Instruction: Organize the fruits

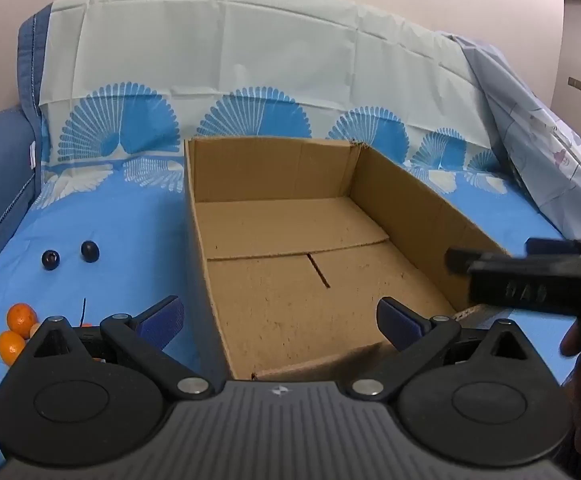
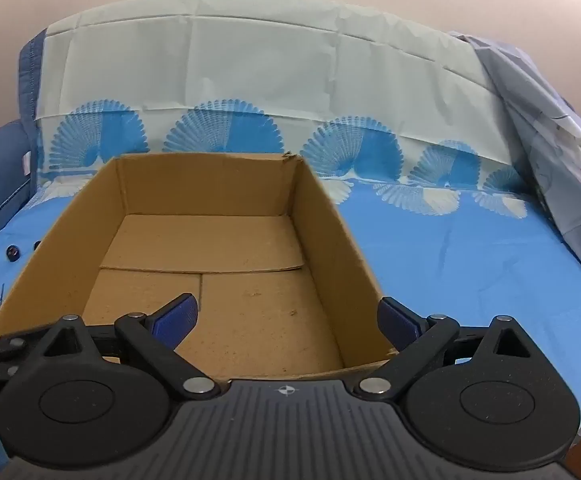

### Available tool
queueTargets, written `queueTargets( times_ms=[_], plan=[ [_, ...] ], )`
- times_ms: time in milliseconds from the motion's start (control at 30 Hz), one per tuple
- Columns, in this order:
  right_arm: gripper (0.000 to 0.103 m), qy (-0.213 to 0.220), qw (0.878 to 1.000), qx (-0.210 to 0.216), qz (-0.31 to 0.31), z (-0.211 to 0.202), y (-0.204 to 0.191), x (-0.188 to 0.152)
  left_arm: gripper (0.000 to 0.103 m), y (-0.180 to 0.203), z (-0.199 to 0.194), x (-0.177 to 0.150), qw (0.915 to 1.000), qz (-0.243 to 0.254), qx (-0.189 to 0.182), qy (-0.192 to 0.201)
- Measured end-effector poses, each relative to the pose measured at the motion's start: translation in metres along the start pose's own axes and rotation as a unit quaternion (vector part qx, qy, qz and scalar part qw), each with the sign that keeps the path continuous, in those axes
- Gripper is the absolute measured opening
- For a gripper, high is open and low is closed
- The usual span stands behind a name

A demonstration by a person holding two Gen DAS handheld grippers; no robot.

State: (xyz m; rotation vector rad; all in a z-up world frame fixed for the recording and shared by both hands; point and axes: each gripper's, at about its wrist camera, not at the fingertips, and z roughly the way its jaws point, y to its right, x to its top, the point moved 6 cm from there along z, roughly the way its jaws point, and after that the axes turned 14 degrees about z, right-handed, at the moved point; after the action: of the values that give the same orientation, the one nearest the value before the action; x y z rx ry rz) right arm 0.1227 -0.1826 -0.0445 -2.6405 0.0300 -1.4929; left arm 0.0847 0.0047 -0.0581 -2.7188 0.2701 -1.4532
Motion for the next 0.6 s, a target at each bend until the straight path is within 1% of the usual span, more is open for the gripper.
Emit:
queueTargets(
  times_ms=[133, 233, 333, 367, 433, 467, 533, 600],
  plan=[
    [0.096, 0.028, 0.999, -0.039, 0.027, -0.004, 0.009, 0.000, 0.103, -0.002, 0.002, -0.002, 1.0000, -0.002, 0.001, -0.008],
    [0.095, 0.034, 0.996, -0.069, 0.040, -0.005, 0.028, 0.005, 0.103, -0.003, 0.003, -0.002, 0.9999, -0.002, 0.002, -0.010],
    [0.093, 0.024, 0.995, -0.079, 0.060, 0.005, 0.043, 0.006, 0.103, -0.003, 0.004, -0.003, 0.9999, -0.002, 0.002, -0.011],
    [0.092, 0.005, 0.994, -0.095, 0.049, 0.004, 0.044, 0.002, 0.103, -0.003, 0.004, -0.002, 0.9999, -0.002, 0.001, -0.012],
    [0.091, 0.002, 0.993, -0.102, 0.053, 0.006, 0.050, 0.002, 0.103, -0.002, 0.004, -0.002, 0.9999, -0.001, 0.001, -0.012],
    [0.091, -0.003, 0.992, -0.116, 0.046, 0.006, 0.047, 0.002, 0.103, -0.002, 0.004, -0.002, 0.9999, -0.001, 0.001, -0.012],
    [0.090, -0.008, 0.991, -0.118, 0.064, 0.010, 0.052, 0.001, 0.103, -0.002, 0.004, -0.002, 0.9999, -0.002, 0.002, -0.012],
    [0.086, -0.014, 0.989, -0.121, 0.081, 0.016, 0.058, -0.002, 0.103, -0.002, 0.004, -0.002, 0.9999, -0.001, 0.002, -0.012]
  ],
)
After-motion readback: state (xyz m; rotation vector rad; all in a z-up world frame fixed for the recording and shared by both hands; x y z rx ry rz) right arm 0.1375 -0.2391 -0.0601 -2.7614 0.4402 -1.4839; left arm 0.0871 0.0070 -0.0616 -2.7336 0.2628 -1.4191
